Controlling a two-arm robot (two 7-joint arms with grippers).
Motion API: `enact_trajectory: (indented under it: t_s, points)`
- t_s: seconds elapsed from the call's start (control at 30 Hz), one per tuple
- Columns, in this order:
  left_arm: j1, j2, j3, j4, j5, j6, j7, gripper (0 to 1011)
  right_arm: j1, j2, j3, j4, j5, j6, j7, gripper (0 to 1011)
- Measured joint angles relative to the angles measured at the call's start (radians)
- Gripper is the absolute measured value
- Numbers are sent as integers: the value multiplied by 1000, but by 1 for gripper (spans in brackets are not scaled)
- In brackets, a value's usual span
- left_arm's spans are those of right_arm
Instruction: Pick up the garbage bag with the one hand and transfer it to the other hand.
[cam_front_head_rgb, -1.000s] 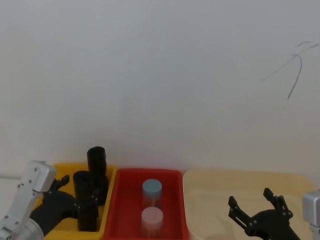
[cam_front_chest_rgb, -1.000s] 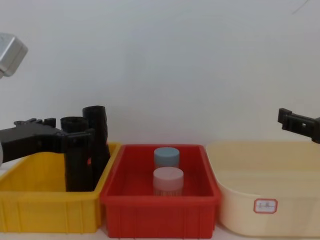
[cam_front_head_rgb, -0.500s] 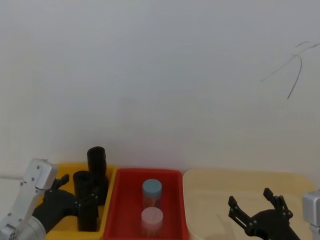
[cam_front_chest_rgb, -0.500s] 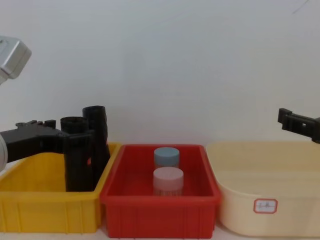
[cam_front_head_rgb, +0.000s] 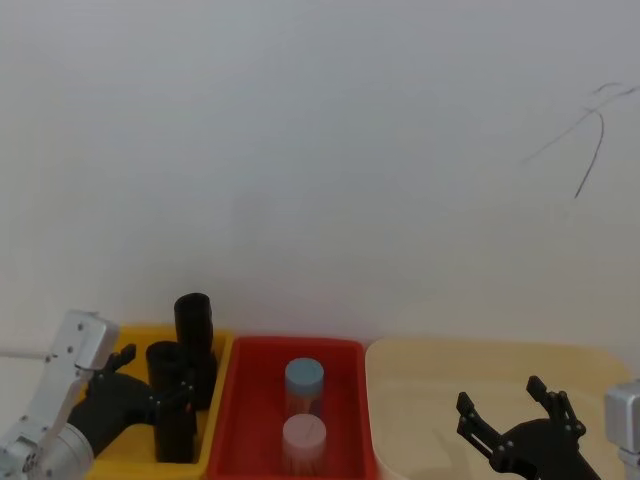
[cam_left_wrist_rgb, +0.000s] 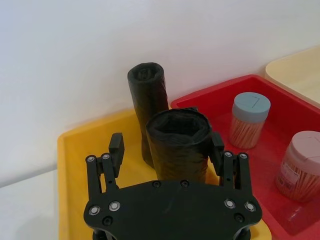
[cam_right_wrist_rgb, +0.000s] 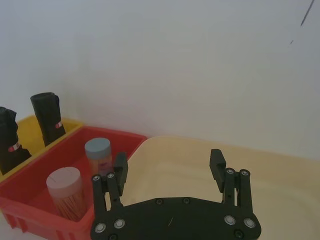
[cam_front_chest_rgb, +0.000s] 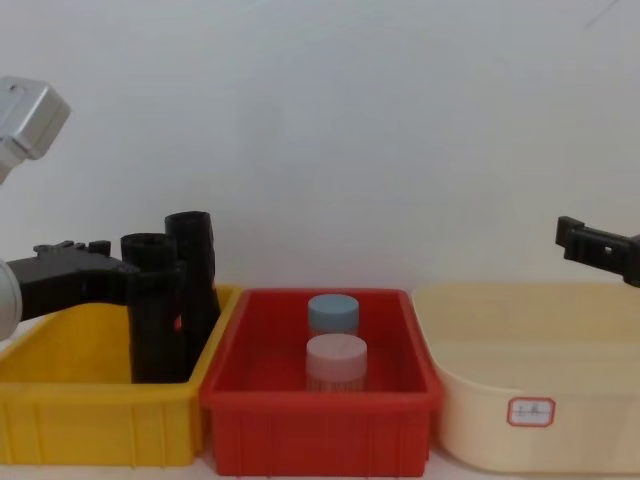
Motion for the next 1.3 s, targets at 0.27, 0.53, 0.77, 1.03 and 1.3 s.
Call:
enact_trajectory:
  t_s: [0.27,0.53,0.77,1.03,1.3]
  points:
    - [-9,-5,1,11,6,3,-7,1002,0,0,0,0,0,0,0,1001]
    - [-4,-8,-5,7,9,3,-10,946,0,0,0,0,0,0,0,1001]
    - [-1,-9,-7,5,10,3,-11,775,0,0,0,0,0,0,0,1001]
    - [0,-9,-9,4,11,3,-12,595,0,0,0,0,0,0,0,1001]
    - [1,-10,-10,2,12,3,-13,535,0,0,0,0,0,0,0,1001]
